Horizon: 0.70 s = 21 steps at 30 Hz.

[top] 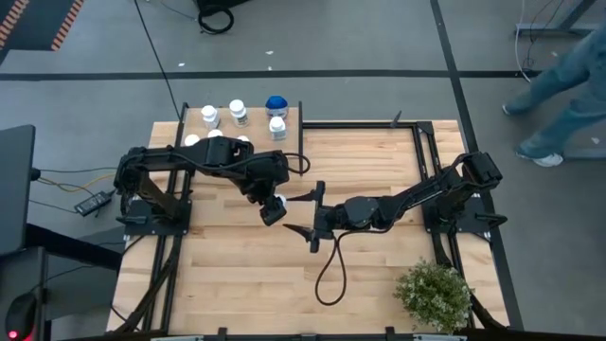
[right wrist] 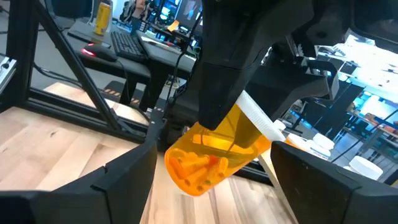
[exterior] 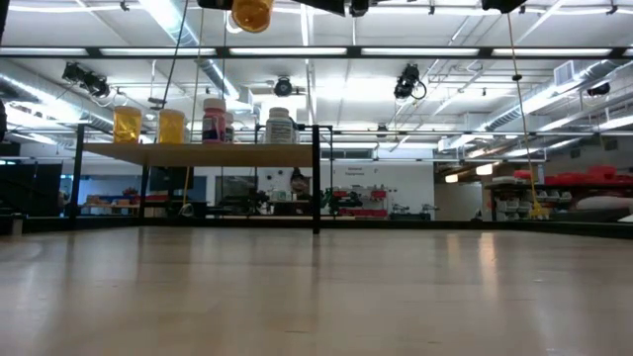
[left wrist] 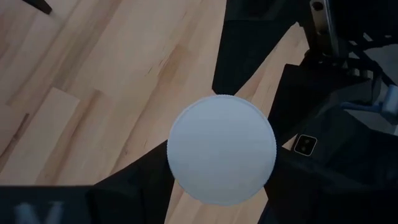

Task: Pick and place medicine bottles onto shelf by color
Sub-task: Put the orange pill bottle on the shelf

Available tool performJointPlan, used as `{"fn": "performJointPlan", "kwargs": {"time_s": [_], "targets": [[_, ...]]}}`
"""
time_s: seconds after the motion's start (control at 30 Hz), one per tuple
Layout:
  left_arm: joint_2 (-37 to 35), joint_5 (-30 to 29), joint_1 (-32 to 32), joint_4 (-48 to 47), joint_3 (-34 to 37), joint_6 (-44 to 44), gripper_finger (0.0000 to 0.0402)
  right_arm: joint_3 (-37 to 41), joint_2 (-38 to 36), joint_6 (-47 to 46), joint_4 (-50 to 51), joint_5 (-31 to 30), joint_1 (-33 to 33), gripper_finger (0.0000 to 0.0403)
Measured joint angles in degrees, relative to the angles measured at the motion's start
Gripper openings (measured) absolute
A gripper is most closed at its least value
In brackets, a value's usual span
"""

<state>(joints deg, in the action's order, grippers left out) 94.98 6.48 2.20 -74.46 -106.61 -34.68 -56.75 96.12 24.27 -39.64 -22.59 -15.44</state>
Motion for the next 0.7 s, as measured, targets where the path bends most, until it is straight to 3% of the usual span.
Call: {"fn": "performJointPlan", "kwargs": {"time_s": [0.57, 0.7], "targets": [[0.00, -0.42, -0.10, -0.09, 0.00, 0.82, 0.0217, 0.00, -0.02, -0.09, -0.07, 1.64, 0.35, 0.0323], [-0.05, -0.96, -0.76, -0.36, 0.00, 2.96, 0.0209, 0.00, -0.02, 0.63, 0.36, -1.29, 0.20, 0.0323]]}}
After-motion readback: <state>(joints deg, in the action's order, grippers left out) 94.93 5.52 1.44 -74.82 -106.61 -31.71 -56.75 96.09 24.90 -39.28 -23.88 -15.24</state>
